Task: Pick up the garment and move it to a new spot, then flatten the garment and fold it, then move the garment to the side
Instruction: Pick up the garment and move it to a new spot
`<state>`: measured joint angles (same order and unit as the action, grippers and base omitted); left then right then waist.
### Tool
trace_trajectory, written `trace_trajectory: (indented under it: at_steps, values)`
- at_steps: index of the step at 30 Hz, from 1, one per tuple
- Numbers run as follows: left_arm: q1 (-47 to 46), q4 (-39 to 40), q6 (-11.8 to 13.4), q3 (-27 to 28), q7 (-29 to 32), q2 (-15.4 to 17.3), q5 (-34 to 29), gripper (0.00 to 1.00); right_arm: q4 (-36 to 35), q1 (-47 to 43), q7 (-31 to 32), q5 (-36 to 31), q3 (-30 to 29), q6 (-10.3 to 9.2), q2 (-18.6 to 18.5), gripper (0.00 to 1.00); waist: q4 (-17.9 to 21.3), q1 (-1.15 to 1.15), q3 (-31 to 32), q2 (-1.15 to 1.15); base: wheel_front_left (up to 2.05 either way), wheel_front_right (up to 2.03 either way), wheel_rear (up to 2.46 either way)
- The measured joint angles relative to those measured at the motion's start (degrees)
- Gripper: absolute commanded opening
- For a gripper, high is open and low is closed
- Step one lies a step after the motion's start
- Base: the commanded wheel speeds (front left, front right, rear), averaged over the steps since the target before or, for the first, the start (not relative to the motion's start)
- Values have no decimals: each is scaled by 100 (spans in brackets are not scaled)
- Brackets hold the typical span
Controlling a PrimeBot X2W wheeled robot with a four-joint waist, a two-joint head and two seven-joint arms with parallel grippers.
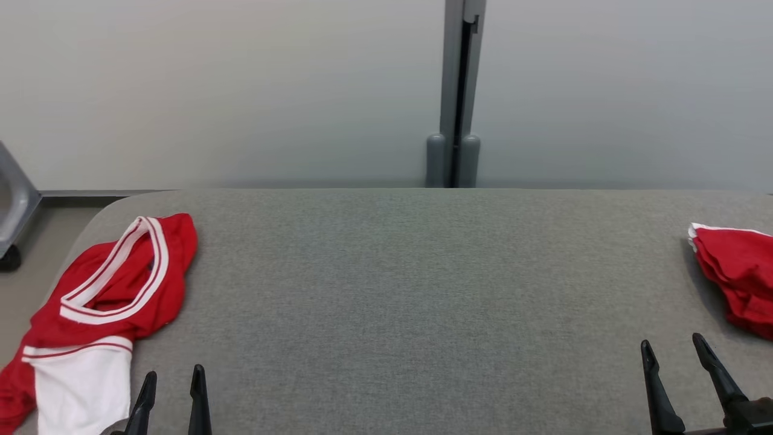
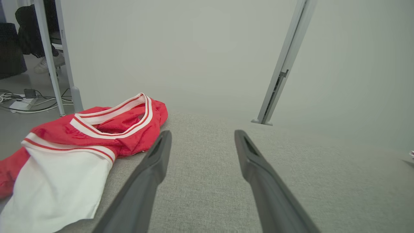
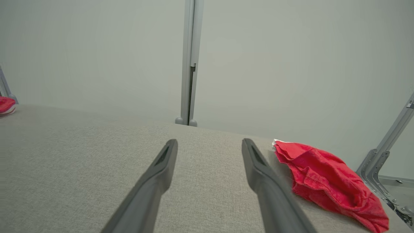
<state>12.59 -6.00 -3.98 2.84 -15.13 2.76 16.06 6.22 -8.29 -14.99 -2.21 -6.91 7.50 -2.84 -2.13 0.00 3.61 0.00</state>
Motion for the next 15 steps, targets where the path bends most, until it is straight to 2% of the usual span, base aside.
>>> trace_trajectory:
  at_steps: [5, 15]
  values:
    - [14, -18, -5, -30, 0, -1, -48, 100, -5, -52, 0, 188, 136, 0, 2, 100, -467, 0, 41, 0, 0, 0, 0]
    - [318, 36, -23, 201, 0, 5, -124, 100, 101, -8, -1, 542, 720, 0, 4, 100, -1692, 0, 184, 0, 0, 0, 0]
